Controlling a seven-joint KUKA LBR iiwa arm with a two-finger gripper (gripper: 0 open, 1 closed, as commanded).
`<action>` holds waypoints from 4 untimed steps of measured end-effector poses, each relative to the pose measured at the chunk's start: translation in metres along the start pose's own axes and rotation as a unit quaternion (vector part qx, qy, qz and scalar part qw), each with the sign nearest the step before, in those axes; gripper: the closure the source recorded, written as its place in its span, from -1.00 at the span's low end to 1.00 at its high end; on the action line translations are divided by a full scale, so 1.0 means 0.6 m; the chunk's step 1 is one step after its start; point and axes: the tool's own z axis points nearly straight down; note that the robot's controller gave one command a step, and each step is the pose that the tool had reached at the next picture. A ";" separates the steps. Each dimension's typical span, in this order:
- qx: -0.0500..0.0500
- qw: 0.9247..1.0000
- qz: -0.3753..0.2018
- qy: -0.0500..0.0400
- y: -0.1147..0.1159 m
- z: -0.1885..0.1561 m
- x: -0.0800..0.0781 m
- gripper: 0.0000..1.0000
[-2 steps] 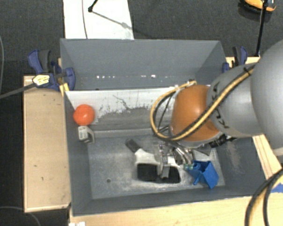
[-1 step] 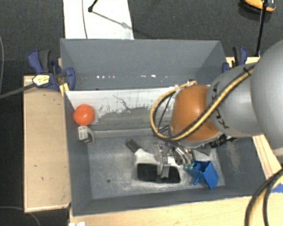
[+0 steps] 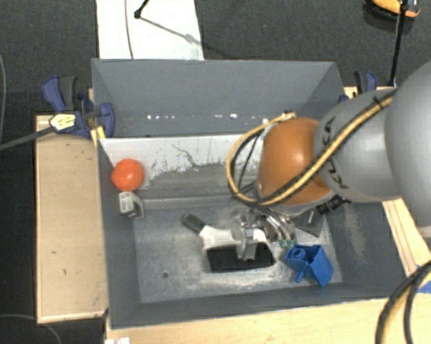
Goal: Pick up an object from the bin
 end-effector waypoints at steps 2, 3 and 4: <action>0.000 1.000 -0.012 -0.002 0.000 -0.171 -0.001 -1.00; 0.000 1.000 -0.012 -0.001 0.000 -0.170 0.000 -1.00; 0.000 1.000 -0.026 -0.008 0.011 -0.110 0.003 -1.00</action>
Offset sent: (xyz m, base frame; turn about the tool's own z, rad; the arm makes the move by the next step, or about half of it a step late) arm -0.0009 0.0001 0.1015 -0.0234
